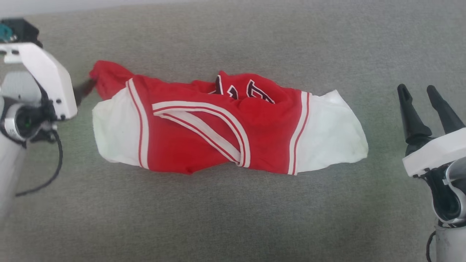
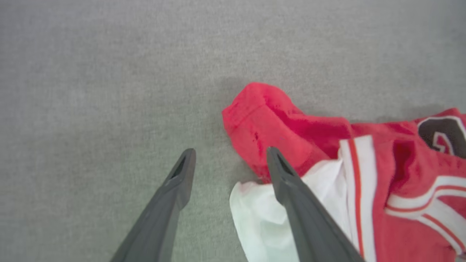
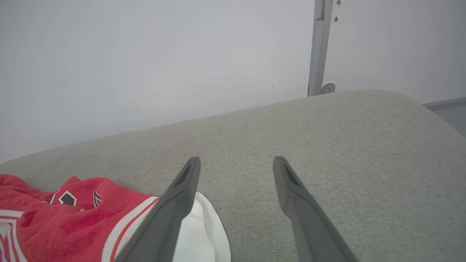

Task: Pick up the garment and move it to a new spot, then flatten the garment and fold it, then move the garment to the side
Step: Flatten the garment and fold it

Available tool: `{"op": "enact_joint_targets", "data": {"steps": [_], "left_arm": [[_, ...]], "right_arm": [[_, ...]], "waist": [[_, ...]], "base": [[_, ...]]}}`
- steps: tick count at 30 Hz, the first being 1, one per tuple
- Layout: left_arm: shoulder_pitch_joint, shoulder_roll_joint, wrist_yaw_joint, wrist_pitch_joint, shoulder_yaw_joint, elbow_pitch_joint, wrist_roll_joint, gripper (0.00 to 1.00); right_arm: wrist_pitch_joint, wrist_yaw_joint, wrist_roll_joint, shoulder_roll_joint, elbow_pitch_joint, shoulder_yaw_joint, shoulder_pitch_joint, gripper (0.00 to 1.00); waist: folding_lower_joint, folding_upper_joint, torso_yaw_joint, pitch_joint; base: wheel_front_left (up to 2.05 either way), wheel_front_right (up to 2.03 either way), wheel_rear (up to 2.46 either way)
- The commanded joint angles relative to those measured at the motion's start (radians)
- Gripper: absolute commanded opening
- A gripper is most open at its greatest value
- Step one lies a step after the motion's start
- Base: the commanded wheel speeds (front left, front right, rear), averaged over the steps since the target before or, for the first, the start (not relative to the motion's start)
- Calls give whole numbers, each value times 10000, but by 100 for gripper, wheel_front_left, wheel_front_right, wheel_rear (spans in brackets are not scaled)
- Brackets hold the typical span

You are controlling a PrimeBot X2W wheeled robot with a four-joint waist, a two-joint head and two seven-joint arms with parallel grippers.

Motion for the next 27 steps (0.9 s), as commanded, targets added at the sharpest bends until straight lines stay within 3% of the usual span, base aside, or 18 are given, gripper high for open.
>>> {"op": "enact_joint_targets", "data": {"steps": [1, 12, 23, 24, 25, 27], "left_arm": [[295, 47, 137, 227, -29, -212, -109, 100], [2437, 350, 1376, 1245, -67, -2478, -672, 100], [3389, 87, 1952, 1397, -265, -2216, -842, 100], [3456, 64, 1871, 1446, -323, -2171, -867, 67], [3541, -5, 1908, 1526, -306, -2071, -1012, 0], [3686, -67, 1826, 1658, -341, -2027, -1165, 0]], "right_arm": [[45, -7, -38, -2, -92, -70, 34, 100], [253, -7, -21, 26, -386, -122, 5, 100], [275, -7, 11, 20, -386, -61, -151, 100], [281, -7, 10, 18, -374, -64, -157, 100], [297, -7, 9, 15, -355, -63, -154, 100], [337, -7, 15, 6, -326, -61, -149, 100]], "waist": [[0, 0, 122, -87], [0, 0, 363, 34], [0, 0, 214, 289], [0, 0, 196, 298], [0, 0, 184, 299], [0, 0, 165, 283]], "base": [[0, 0, 0], [0, 0, 0], [0, 0, 0], [0, 0, 0], [0, 0, 0], [0, 0, 0]]}}
